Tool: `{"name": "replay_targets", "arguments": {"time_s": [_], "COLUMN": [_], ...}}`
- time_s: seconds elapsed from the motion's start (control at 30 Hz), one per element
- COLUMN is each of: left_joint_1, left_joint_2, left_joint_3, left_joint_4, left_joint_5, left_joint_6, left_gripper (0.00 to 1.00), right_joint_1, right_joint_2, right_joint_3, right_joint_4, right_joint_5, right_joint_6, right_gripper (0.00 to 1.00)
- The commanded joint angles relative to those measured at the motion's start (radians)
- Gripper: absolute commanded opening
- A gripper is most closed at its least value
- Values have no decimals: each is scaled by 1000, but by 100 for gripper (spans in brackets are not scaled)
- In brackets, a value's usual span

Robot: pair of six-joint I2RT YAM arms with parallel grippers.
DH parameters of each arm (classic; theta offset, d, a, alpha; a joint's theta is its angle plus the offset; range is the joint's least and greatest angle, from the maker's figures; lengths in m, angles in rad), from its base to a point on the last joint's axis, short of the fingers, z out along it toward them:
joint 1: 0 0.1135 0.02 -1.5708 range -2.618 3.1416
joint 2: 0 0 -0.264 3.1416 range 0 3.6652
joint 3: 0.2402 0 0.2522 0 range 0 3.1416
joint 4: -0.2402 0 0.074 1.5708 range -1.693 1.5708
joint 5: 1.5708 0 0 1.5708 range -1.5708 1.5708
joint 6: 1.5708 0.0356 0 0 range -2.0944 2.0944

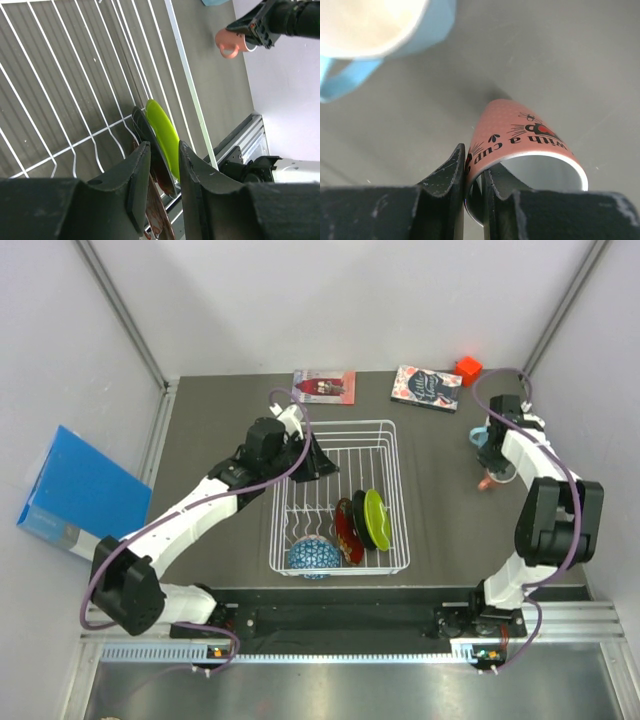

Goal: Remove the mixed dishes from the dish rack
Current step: Place the cup at the center of the board.

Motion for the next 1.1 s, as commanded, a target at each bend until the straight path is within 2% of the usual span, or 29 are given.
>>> {"name": "replay_targets", "arguments": {"time_s": [0.0, 0.27, 0.57, 0.7, 0.8, 1.07], "left_joint_1": [-1, 0, 0, -1, -1, -1], "left_joint_2": [-53, -57, -50, -45, -43, -63], "left_joint_3": [-7, -20, -22, -28, -30, -37], "left_joint_4": [-3, -14, -17, -16, -14, -7], "left_joint_5": [-4, -13, -12, -1, 8, 5], "left_joint_6": [23, 26, 19, 20, 17, 23], "left_gripper": [34, 34, 34, 34, 34, 34], "right_joint_1": [-20, -26, -40, -41, -41, -41], "right_joint_2": [38, 105, 137, 124, 108, 24], "right_joint_3": [120, 168, 99, 71, 62, 43], "right_joint_4": [-3, -26, 11, 43, 57, 67], "right_joint_5": [38, 43, 9, -57, -87, -177], "right_joint_6": [20, 3, -6, -9, -8, 0], "right_gripper": [0, 0, 1, 18, 25, 32]}}
